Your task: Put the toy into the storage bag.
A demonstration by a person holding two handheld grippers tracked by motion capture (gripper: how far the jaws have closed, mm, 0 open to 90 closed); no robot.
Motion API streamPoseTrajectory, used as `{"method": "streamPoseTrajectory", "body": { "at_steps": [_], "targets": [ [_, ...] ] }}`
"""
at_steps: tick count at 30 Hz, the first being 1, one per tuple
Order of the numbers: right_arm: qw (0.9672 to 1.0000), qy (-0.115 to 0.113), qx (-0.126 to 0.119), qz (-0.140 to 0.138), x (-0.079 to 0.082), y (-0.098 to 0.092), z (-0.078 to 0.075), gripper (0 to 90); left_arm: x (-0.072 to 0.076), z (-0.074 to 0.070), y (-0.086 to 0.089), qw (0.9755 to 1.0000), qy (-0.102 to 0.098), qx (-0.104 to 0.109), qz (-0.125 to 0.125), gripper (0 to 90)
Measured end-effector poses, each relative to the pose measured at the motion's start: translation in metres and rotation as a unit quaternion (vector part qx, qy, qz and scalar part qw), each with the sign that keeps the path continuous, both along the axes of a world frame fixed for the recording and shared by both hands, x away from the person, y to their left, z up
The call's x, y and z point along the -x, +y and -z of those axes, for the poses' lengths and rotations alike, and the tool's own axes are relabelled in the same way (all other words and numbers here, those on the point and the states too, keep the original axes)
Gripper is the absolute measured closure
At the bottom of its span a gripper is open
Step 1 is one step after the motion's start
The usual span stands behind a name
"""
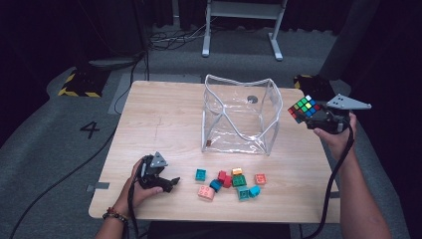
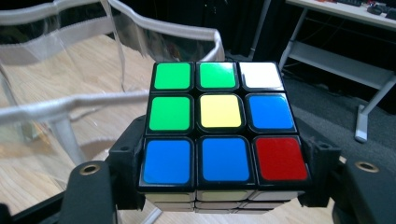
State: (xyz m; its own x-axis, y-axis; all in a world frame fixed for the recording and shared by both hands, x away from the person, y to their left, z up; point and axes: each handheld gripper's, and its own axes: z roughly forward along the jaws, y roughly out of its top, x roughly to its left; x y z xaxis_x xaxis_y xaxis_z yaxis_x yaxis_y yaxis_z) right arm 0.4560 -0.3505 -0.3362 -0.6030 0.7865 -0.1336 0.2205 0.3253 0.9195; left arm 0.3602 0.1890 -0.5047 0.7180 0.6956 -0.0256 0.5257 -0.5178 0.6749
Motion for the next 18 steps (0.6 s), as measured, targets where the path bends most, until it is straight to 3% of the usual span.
{"method": "streamPoseTrajectory", "body": {
  "at_steps": [3,18],
  "targets": [
    [0.9999,-0.007,-0.01,-0.003,0.0,0.0,-0.008,34.1,0.0,0.0,0.0,1.0,0.0,0.0,0.0,8.7],
    [0.9992,-0.034,-0.011,-0.017,-0.005,0.012,-0.049,34.1,0.0,0.0,0.0,1.0,0.0,0.0,0.0,8.7]
  ]
}}
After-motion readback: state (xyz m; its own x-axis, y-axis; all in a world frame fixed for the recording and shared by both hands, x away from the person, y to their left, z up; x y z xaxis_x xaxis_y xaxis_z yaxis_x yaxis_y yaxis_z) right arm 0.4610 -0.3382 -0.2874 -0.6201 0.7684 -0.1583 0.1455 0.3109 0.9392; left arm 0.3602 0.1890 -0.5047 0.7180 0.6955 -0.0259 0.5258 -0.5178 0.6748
